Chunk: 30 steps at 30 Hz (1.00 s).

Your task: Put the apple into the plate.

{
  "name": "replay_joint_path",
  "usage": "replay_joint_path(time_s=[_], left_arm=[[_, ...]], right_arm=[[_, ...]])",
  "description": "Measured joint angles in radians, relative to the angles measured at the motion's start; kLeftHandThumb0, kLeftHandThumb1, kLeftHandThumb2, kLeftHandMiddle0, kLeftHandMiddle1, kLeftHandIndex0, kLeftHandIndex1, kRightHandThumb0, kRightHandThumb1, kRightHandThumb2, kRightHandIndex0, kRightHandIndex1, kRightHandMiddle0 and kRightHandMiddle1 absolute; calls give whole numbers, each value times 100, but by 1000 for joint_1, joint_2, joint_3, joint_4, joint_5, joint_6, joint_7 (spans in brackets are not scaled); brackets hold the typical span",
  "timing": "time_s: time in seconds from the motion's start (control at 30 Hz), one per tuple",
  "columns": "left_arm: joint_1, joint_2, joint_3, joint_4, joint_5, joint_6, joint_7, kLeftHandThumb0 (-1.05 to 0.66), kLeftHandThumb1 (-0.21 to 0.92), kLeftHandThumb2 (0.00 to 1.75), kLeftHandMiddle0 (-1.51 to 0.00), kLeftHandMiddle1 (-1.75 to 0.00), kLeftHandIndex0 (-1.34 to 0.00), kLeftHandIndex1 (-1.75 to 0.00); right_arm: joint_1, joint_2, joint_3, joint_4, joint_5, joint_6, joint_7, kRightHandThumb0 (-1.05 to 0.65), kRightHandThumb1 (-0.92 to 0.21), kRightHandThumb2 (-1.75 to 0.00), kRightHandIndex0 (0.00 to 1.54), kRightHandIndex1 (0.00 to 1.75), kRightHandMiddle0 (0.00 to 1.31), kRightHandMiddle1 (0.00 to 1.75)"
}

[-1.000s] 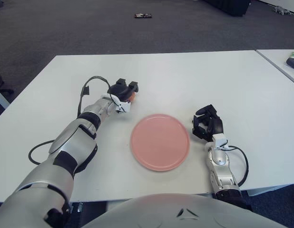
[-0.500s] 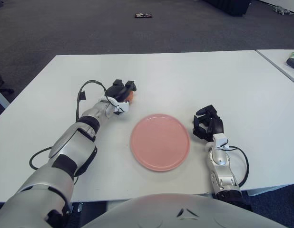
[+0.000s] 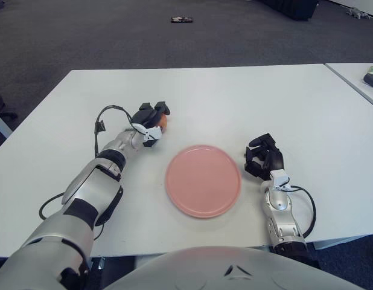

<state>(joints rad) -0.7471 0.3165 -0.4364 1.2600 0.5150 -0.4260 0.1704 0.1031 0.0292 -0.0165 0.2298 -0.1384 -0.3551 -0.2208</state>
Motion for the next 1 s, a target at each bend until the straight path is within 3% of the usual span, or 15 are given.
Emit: replay_joint_path(time_s=[0.2, 0.43, 1.0], left_arm=[[6, -2, 93, -2, -111, -8, -129, 0, -10, 175, -97, -161, -69, -175], [18, -6, 161, -6, -178, -22, -200, 0, -10, 175, -97, -161, -70, -175], [48, -8, 224, -36, -236, -46, -262, 0, -10, 175, -96, -162, -70, -175]], right_arm=[[0, 0, 0, 0, 0, 0, 0, -40, -59, -98, 56, 150, 40, 175], [0, 0, 0, 0, 0, 0, 0, -40, -60, -97, 55, 149, 39, 175], [0, -1, 0, 0, 2, 0, 3, -40, -59, -98, 57, 149, 40, 175]])
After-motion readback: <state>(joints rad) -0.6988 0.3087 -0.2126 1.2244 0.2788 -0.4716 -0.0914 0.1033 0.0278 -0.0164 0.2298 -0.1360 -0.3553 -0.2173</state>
